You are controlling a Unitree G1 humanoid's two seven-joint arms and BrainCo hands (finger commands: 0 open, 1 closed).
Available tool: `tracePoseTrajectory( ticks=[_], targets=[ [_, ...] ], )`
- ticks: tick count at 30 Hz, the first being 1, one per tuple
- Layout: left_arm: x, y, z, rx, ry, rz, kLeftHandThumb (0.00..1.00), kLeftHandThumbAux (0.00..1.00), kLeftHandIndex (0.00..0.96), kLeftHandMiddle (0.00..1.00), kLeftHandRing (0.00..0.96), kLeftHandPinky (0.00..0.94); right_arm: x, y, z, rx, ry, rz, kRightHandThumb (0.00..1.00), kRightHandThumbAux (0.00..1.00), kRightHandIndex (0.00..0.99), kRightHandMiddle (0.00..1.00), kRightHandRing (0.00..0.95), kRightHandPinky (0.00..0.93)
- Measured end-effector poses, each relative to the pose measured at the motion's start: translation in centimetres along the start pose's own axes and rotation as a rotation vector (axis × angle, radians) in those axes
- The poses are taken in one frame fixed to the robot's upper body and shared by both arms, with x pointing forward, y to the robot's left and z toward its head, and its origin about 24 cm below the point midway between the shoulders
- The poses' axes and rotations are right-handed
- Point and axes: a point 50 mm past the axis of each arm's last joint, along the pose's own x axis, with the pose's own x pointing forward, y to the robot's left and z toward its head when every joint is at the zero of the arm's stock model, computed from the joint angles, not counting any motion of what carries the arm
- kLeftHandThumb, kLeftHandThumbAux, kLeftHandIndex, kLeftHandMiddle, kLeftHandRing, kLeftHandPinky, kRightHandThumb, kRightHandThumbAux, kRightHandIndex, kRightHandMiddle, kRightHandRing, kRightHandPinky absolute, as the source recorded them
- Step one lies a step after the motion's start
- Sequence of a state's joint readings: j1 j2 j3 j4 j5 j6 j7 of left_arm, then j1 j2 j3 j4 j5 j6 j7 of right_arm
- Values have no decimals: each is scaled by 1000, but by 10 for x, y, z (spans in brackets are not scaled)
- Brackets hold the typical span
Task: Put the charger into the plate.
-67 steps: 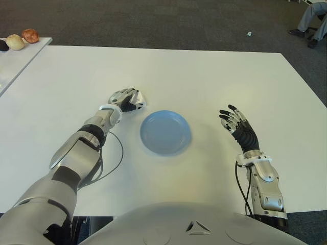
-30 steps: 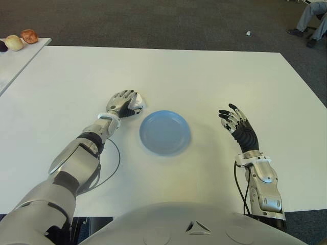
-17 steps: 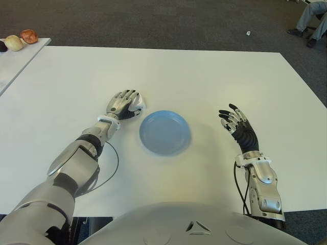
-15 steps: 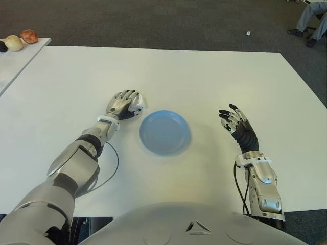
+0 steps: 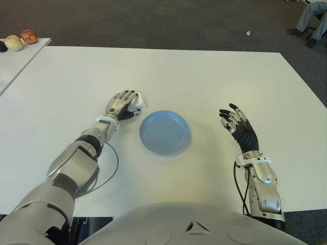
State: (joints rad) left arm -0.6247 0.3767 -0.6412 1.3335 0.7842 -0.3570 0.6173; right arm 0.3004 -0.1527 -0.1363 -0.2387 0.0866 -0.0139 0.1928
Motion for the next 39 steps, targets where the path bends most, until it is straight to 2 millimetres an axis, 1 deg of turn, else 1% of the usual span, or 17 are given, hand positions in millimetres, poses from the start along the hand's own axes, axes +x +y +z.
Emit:
tracePoseTrajectory(
  ticks=[4,13,20,21,22,24,25,26,27,29,31,32,33,34,35,37,39],
  targets=[
    [0,0,-1,-1,-1,-1,253,398,0,22,57,140,0,0,0,0,0,-1,1,640,81,257,206,111],
    [0,0,-1,-14,4,-11,265,423,0,68,101,178,0,0,0,0,0,-4,0,630,79,250,203,106],
    [0,1,-3,-47,24,-31,276,472,16,151,176,255,0,0,0,-1,0,-8,0,628,78,249,204,115],
    [1,1,-3,-50,26,-34,316,479,34,192,214,294,0,0,0,-1,0,-8,0,629,79,249,202,114],
    [1,1,-3,-54,28,-38,331,482,40,206,228,308,0,0,0,-1,0,-8,0,630,80,249,202,114],
    [2,2,-3,-63,33,-40,389,485,63,270,282,350,0,0,0,-1,0,-9,0,634,82,250,202,117],
    [3,4,-4,-66,35,-39,420,488,86,316,326,370,0,0,0,-1,0,-9,0,634,82,251,203,118],
    [4,5,-4,-74,39,-41,466,492,122,384,391,400,0,0,0,-1,-1,-10,0,636,83,251,204,119],
    [5,6,-4,-79,43,-42,496,494,144,427,432,420,0,0,0,-1,-1,-10,0,636,84,252,205,120],
    [6,8,-5,-91,51,-47,564,496,203,493,497,446,0,0,1,-1,-2,-12,0,638,85,255,207,121],
    [8,10,-6,-112,62,-50,642,497,273,555,559,495,0,-1,1,-2,-3,-14,0,639,86,257,210,121],
    [8,11,-7,-126,69,-53,694,497,328,593,599,530,0,-1,1,-2,-4,-15,0,639,87,259,211,121],
    [9,12,-7,-145,79,-55,709,565,364,624,631,556,0,-1,1,-2,-4,-16,0,639,88,260,212,122],
    [10,13,-8,-162,88,-60,714,589,377,635,642,566,0,-1,1,-2,-4,-17,0,640,89,260,213,122],
    [11,14,-8,-175,95,-63,722,624,398,659,669,600,0,-1,1,-2,-4,-17,0,640,90,260,213,122],
    [12,15,-9,-196,113,-69,732,655,418,692,707,656,0,-1,1,-2,-4,-18,0,641,91,261,213,123],
    [14,17,-10,-215,140,-78,740,675,434,733,754,739,0,-1,1,-2,-4,-18,0,642,92,263,215,127]
  ],
)
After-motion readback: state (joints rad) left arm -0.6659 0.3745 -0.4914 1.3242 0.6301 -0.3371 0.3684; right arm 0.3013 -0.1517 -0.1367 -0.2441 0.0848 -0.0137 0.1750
